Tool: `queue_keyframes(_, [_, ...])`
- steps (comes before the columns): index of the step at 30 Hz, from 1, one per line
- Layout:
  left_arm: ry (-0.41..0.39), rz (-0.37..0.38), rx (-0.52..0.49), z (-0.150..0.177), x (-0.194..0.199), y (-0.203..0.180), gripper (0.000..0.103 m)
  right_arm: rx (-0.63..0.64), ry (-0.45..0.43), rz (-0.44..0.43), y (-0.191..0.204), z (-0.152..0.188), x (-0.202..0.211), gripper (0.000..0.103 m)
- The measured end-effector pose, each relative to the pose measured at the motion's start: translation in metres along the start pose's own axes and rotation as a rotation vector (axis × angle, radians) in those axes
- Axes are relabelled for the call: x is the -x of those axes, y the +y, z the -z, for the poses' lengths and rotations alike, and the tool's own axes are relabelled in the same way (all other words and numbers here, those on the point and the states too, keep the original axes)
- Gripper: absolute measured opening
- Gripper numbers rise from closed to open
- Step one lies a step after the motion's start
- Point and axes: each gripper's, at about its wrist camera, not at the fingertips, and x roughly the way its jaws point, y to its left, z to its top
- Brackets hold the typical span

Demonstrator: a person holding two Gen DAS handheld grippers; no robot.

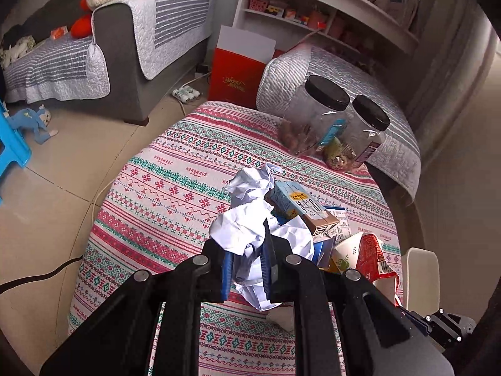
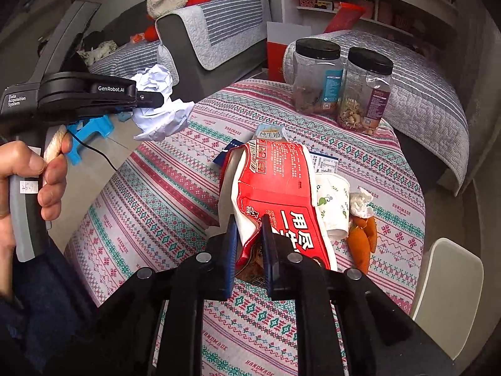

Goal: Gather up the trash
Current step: 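Carry both items to the white bin and open both tools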

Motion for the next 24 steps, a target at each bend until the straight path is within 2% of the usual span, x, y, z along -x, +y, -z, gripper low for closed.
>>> queue_keyframes(4, [-0.004, 0.053, -0.025, 0.009, 0.009, -0.029, 0.015, -0.044, -0.046, -0.01, -0.015, -0.001, 0.027, 0.013])
queue_keyframes(7, [-0.008, 0.117, -0.074, 0.02, 0.015, -0.061, 0.015, -0.119, -0.093, 0.005, -0.042, 0.001, 0.053, 0.013])
queue_keyframes(9, [-0.005, 0.132, -0.123, 0.028, 0.016, -0.087, 0.015, -0.172, -0.109, 0.03, -0.064, 0.007, 0.066, 0.013])
queue_keyframes(12, [0.021, 0.178, -0.174, 0.043, 0.015, -0.118, 0.015, -0.263, -0.127, 0.065, -0.102, 0.02, 0.085, 0.014])
queue_keyframes(15, [0.046, 0.239, -0.182, 0.055, 0.017, -0.142, 0.015, -0.359, -0.154, 0.096, -0.142, 0.037, 0.109, 0.014])
queue_keyframes(20, [-0.014, 0.299, -0.236, 0.065, 0.042, -0.184, 0.015, -0.535, -0.197, 0.154, -0.204, 0.072, 0.141, 0.014])
queue_keyframes(24, [0.028, 0.371, -0.325, 0.084, 0.035, -0.238, 0.015, -0.66, -0.193, 0.185, -0.241, 0.098, 0.145, 0.014])
